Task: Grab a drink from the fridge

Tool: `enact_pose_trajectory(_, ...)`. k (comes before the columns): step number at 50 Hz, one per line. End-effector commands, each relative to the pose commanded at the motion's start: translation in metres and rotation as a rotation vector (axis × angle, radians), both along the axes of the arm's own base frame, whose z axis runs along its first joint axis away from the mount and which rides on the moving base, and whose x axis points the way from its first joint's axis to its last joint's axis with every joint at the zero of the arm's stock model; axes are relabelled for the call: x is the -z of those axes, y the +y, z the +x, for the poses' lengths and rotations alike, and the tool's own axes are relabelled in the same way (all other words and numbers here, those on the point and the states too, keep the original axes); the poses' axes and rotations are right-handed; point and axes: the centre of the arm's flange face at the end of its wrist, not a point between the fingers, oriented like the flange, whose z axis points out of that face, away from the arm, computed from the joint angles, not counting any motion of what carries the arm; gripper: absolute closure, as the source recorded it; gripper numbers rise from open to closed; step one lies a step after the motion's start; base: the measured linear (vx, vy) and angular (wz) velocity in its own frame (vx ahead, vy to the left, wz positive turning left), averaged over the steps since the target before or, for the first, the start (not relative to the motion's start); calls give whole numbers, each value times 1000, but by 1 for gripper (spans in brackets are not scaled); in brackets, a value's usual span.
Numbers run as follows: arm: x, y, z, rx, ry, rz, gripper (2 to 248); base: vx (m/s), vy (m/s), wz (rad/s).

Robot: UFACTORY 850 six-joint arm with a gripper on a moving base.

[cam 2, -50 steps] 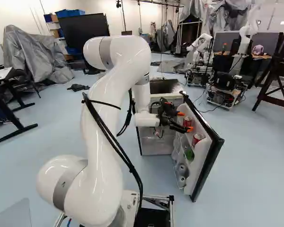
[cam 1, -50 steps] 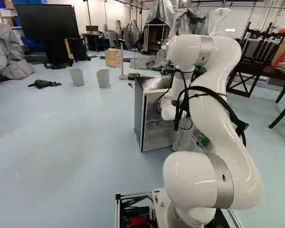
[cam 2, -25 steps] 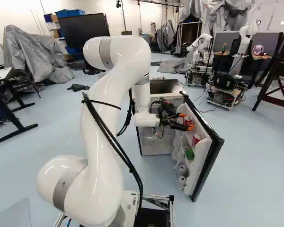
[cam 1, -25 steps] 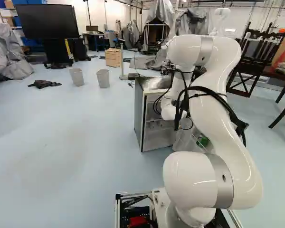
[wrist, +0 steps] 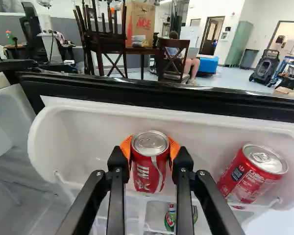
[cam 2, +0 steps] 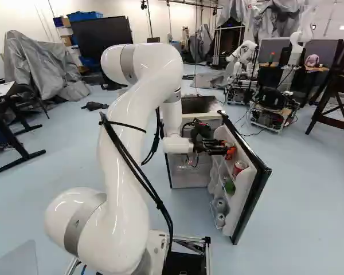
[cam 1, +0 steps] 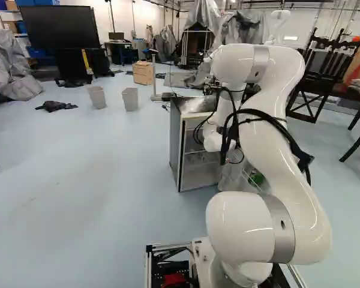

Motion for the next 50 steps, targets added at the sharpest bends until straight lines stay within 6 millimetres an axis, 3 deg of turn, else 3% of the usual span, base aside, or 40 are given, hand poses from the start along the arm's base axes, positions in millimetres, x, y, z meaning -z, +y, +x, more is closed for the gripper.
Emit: enact_pose_trajectory(50, -6, 10, -4, -17, -4, -48, 154, 0, 0, 0)
